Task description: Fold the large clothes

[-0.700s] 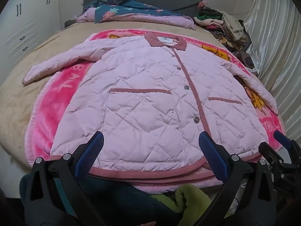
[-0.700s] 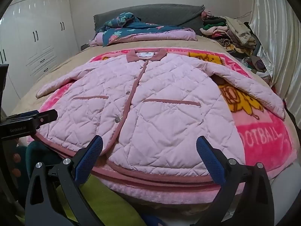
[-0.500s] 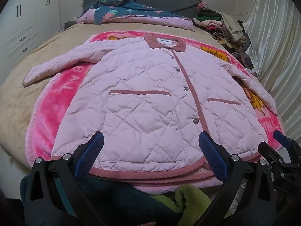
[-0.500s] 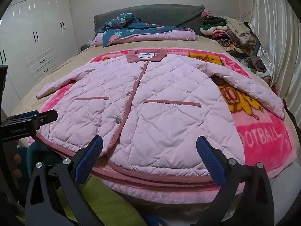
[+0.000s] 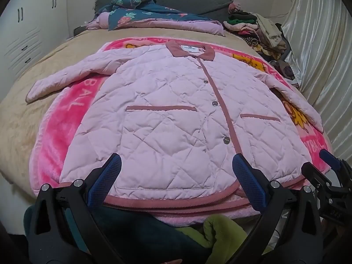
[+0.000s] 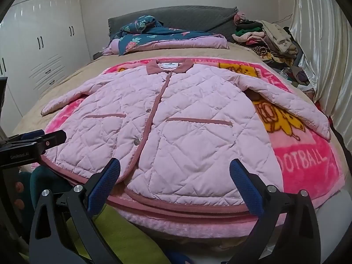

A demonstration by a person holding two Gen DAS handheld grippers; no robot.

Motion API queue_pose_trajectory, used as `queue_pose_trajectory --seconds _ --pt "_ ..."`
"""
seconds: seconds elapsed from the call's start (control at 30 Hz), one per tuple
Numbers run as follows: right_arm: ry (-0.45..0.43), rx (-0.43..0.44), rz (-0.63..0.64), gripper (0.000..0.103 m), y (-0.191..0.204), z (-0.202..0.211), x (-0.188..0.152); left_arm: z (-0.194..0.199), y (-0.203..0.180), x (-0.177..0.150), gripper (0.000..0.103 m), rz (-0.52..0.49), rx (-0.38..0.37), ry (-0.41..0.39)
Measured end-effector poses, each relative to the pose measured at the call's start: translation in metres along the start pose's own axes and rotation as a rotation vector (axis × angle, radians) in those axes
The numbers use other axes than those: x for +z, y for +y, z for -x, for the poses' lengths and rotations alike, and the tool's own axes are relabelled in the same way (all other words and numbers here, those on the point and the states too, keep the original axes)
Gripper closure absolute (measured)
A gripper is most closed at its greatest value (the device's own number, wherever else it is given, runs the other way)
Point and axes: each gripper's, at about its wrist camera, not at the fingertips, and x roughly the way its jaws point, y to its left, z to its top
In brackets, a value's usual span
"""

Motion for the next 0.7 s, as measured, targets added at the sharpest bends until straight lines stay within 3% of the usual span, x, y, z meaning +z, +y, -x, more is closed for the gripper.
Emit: queue_pose_trajectory --seconds 0.7 --pt "0.004 0.003 0.018 0.004 0.0041 -0.0008 -0.0004 0.0026 -0.0031 -0.0013 0.008 -0.001 -0.002 -0.006"
